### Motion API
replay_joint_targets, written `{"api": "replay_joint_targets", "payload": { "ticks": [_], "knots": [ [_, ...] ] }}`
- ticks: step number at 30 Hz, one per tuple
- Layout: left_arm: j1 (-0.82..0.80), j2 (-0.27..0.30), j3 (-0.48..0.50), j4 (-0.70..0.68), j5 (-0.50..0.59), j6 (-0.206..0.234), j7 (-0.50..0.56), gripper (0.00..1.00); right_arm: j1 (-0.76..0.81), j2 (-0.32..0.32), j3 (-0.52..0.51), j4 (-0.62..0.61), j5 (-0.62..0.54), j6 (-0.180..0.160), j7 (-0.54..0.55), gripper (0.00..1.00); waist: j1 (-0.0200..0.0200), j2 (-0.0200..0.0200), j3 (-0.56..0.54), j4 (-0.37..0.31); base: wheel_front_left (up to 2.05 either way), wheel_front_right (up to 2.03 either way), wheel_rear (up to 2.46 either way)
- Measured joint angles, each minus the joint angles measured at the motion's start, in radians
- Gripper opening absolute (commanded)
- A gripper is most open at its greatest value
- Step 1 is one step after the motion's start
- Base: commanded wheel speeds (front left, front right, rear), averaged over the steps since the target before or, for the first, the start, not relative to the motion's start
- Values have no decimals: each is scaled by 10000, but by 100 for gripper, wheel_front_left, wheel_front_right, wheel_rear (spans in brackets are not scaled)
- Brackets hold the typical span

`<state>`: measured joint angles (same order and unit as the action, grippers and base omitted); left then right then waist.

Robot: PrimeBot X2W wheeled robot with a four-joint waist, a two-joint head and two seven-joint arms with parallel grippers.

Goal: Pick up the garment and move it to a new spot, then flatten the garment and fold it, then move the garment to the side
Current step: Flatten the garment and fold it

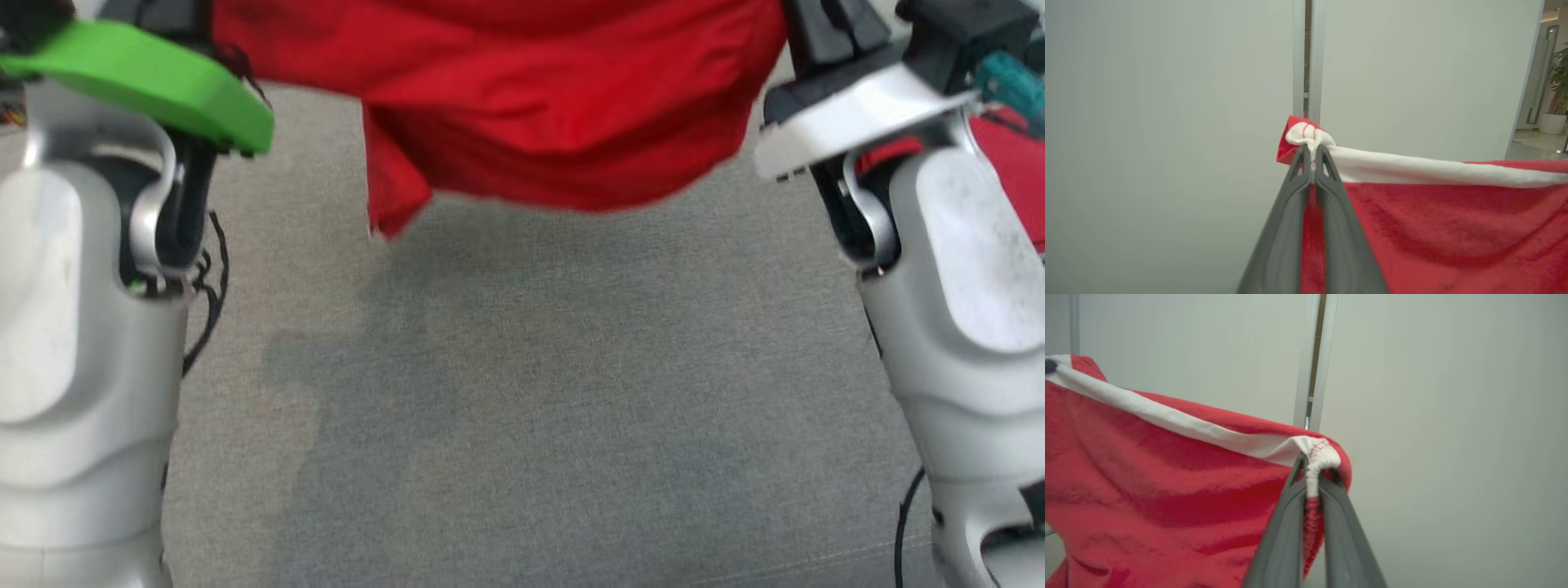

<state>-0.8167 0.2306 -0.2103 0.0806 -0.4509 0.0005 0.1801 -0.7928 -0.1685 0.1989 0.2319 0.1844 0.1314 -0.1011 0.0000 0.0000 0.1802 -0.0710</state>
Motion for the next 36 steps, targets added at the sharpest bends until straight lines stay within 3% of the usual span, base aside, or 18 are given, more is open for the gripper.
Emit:
{"api": "replay_joint_targets", "payload": {
  "ticks": [7, 14, 21, 29, 36],
  "knots": [
    [-2036, -598, 105, 2435, 213, -190, -1894, 0, -2470, 688, -445, 3016, -717, 0, -1319, 0, 0, 0, 1116, 127, 0, 0, 0],
    [-1257, -938, -86, 4109, 56, -648, -3325, 0, -2080, 984, -226, 4736, -1041, 0, -1584, 0, 0, 0, 2186, 374, 0, 0, 0],
    [747, -1012, 111, 3914, -360, -943, -4289, 0, -10, 1028, -167, 3191, -811, 0, -1607, 0, 1, 0, 2635, 671, 0, 0, 0],
    [3098, -1127, 518, 1524, -128, -886, -4412, 0, 2400, 1024, -420, 570, -414, 0, -1616, 0, 0, 0, 2135, 683, 0, 0, 0],
    [5294, -1160, 414, -554, 345, -660, -4401, 0, 4123, 1012, -445, -995, -163, 0, -1616, 0, 0, 0, 1466, 592, 0, 0, 0]
  ]
}}
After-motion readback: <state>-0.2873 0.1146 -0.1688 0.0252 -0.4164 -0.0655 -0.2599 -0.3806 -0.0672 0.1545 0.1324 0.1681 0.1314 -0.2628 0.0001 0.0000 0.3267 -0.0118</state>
